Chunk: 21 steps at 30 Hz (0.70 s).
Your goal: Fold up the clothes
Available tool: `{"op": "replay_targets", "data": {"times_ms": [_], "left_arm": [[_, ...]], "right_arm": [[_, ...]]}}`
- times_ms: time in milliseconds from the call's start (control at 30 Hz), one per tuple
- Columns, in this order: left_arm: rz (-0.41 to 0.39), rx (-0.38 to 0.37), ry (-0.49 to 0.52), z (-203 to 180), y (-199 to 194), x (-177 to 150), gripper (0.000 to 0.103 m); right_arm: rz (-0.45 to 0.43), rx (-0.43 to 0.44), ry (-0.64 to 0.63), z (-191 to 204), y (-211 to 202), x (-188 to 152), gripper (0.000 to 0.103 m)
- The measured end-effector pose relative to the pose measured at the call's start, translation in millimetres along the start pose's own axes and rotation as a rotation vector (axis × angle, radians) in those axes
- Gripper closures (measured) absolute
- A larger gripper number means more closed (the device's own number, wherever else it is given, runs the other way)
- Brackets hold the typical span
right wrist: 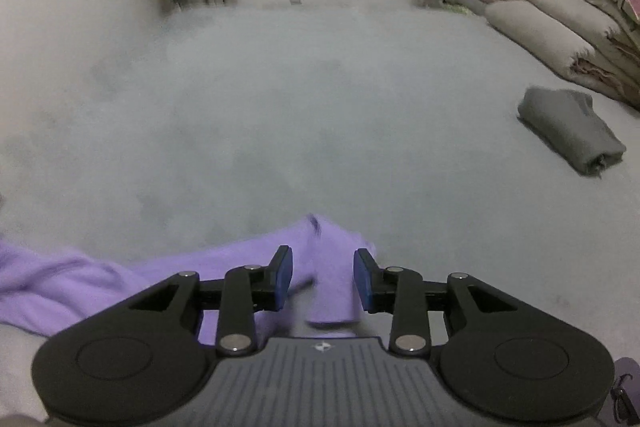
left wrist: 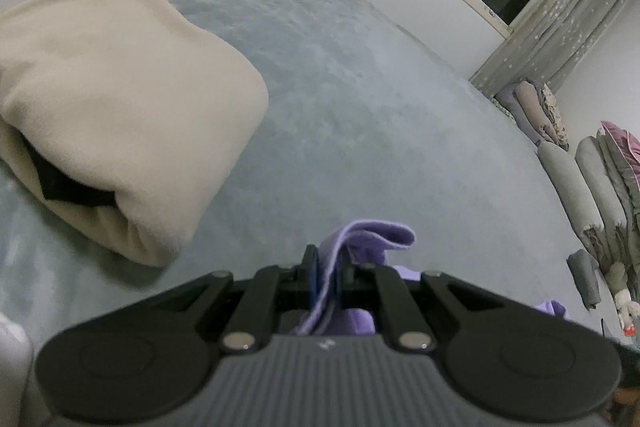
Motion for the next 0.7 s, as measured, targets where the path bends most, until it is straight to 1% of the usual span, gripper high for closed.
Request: {"op": "replay_targets", "data": {"times_ms": [33, 100, 167, 233, 267, 300, 333, 400, 500, 567, 667, 700], "left_arm": [[-0.003, 0.001, 0.004, 0, 1, 1, 0.096], [-0.009, 0.007, 0.015, 0, 3, 0, 0.096], [-0.016, 0.002, 0.009, 0, 5, 0, 0.096], [-0.03, -0.016, -0.018, 2, 3, 4, 0.096], [-0.037, -0.026, -0.031, 3, 3, 6, 0.096], [-0.034, -0.025, -0.04, 5, 4, 7, 0.096], [-0.03, -0.023, -0.048, 7, 5, 7, 0.096], [-0.023, -0.019, -0.064, 11, 8, 7, 0.096], [-0.008, -0.012, -0.078, 15, 10, 7, 0.096], [0.007, -0.004, -0.07, 15, 9, 6, 0.093], [0.028, 0.007, -0.058, 15, 7, 3, 0.084], [0.035, 0.011, -0.054, 15, 6, 3, 0.083]], "right_arm": [[0.01, -0.013, -0.01, 0, 10, -3, 0.071], [-0.008, -0.019, -0.03, -5, 13, -7, 0.093], [-0.037, -0.031, -0.047, -9, 14, -9, 0.097], [-0.145, -0.073, -0.048, -13, -4, 7, 0.097], [-0.226, -0.076, -0.041, -14, -20, 18, 0.097], [-0.311, -0.073, -0.03, -15, -39, 29, 0.097], [-0.404, -0.052, -0.007, -16, -62, 40, 0.097], [-0.535, -0.015, 0.022, -17, -103, 53, 0.097], [-0.572, 0.085, 0.045, -15, -148, 57, 0.097], [-0.575, 0.157, 0.049, -14, -175, 47, 0.097], [-0.575, 0.193, 0.023, -13, -201, 24, 0.096], [-0.57, 0.2, 0.023, -16, -204, 20, 0.096]]}}
Point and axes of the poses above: each gripper's, at about its wrist camera, not at the fingertips, and y roughly the way its jaws point, z to its left, x to its top, the point moved 8 cm from there along y, roughly the way its jaws point, and after that the axes turned 5 degrees about y, right-handed, at the moved point
